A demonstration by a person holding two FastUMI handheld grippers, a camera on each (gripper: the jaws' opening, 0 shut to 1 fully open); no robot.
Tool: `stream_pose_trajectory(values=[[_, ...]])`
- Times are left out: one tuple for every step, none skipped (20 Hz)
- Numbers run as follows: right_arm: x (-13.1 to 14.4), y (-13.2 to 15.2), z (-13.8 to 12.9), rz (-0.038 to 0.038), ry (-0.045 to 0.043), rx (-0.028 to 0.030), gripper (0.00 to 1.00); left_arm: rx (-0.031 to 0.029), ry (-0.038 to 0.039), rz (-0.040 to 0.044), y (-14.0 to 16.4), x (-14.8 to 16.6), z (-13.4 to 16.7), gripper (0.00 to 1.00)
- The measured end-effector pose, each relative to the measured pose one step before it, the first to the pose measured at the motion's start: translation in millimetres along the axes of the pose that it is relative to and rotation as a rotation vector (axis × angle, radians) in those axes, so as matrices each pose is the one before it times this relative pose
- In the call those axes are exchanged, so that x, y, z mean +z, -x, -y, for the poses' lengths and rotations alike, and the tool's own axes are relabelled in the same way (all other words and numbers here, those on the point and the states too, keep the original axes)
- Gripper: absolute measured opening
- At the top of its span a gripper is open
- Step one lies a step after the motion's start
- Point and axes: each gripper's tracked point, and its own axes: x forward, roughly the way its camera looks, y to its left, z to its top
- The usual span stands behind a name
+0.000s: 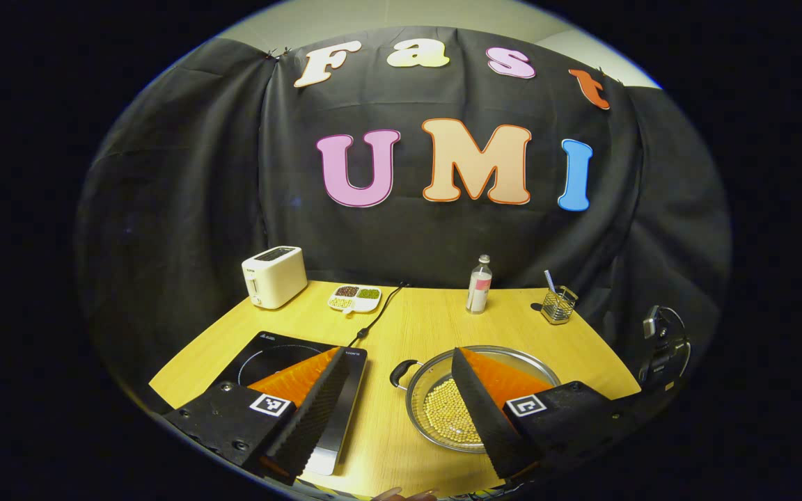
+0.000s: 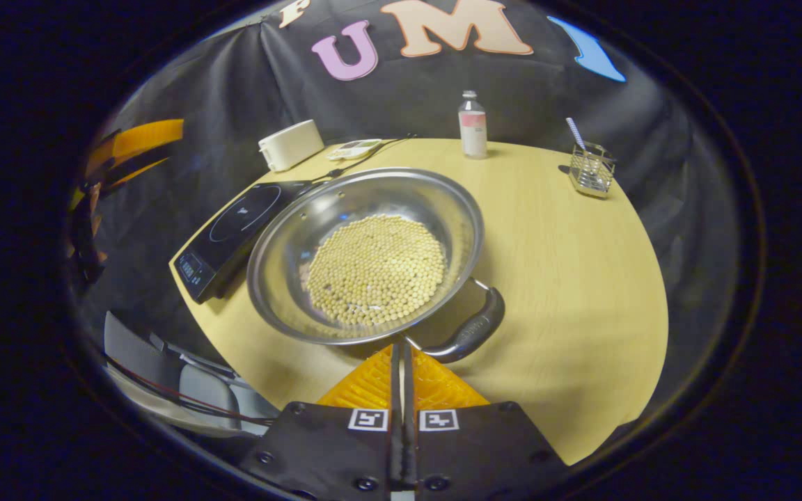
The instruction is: First push the handle of the pot to place it horizontally, then grasp the pot with both hands and set it on the induction cooktop.
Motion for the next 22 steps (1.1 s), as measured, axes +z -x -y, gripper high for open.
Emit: stream_pose_trajectory(values=[[3.38,-1.96,5.21,0.0023,-0.00414,-0.00727,0.02,-0.00035,0.00499,-0.00262,-0.13,0.27,0.02,0.94],[2.74,-2.87,4.07,0.00327,-0.00226,-0.00602,0.02,-0.00021,0.00484,-0.00484,0.18,-1.35,0.22,0.96],[2.96,-1.59,3.54,0.00133,-0.00418,-0.00695,0.02,0.00178,0.00317,-0.00107,-0.2,0.39,-0.87,0.97],[2.03,-1.84,2.79,0.00409,-0.00079,-0.00521,0.0,0.0043,-0.00034,-0.00132,0.06,-0.44,-2.21,0.97],[3.76,-1.11,3.18,0.00431,-0.0001,-0.00467,0.02,0.00664,-0.00141,-0.00346,-0.15,-0.33,-2.63,0.97],[2.68,-2.18,2.11,0.0018,0.00149,-0.0046,0.02,0.00709,-0.00052,-0.00402,0.79,-2.35,-2.61,0.94],[2.96,-1.82,3.17,0.0002,0.00391,-0.00619,0.0,0.0053,0.00166,-0.00204,0.37,-0.05,-2.69,0.97],[1.99,-2.44,2.29,0.00068,0.0044,-0.00529,0.0,0.00366,0.00432,-0.0036,0.49,-0.86,-1.91,0.97],[2.1,-0.93,2.24,-0.00127,-0.00029,-0.0024,0.0,0.00464,0.00585,-0.00435,0.37,-0.93,-1.86,0.97],[2.0,-2.09,2.61,0.00044,-0.00289,-0.00263,0.0,0.00522,0.00545,-0.00318,0.5,-1.05,-2.2,0.97],[1.84,-1.11,2.12,0.00137,-0.00228,-0.00189,0.0,0.00512,0.00441,-0.00152,0.33,0.01,-2.05,0.97],[1.12,-0.81,1.6,0.00189,-0.00264,-0.00273,0.0,0.00537,0.00347,-0.0014,-0.48,-0.72,-1.69,0.97],[1.49,-0.47,1.52,0.00087,-0.00254,-0.00282,0.0,0.00309,0.00153,-0.00103,0.46,0.52,-1.38,0.97],[0.67,-0.52,1.85,0.00032,-0.00235,-0.00197,0.0,0.00338,0.00119,-0.00145,-0.63,-1.47,-0.72,0.97],[1.44,-0.81,1.44,0.00103,-0.00197,-0.00324,0.0,0.00098,-0.00071,-0.00025,-0.21,0.09,0.12,0.94],[0.59,-0.5,0.69,-0.0011,-0.00195,-0.00084,0.0,0.00231,-0.00276,0.00015,0.05,-0.42,-0.48,0.97],[0.89,-0.96,1.61,0.0019,-0.00051,-0.00101,0.0,0.00077,-0.00298,0.00244,0.36,1.16,0.15,0.97],[0.79,-0.81,0.47,0.00113,-0.00196,0.00005,0.0,0.00037,-0.00304,0.00179,-0.07,0.34,0.21,0.94],[1.08,-0.44,1.18,-0.00119,-0.00431,-0.0001,0.02,-0.00086,-0.00209,-0.00074,0.61,0.39,0.28,0.97],[-0.41,-0.55,-0.19,-0.00124,-0.00291,-0.00105,0.02,-0.00275,-0.00123,-0.00357,-0.36,-1.34,0.34,0.97],[-0.03,0.03,0.34,-0.00238,0.00145,-0.00387,0.0,-0.00103,0.00059,-0.00269,0.58,-1.51,0.18,0.97],[-1.85,0.97,0.62,0.00103,0.00555,-0.00371,0.0,-0.00048,0.00078,-0.00061,-0.19,-1.08,1.01,0.97]])
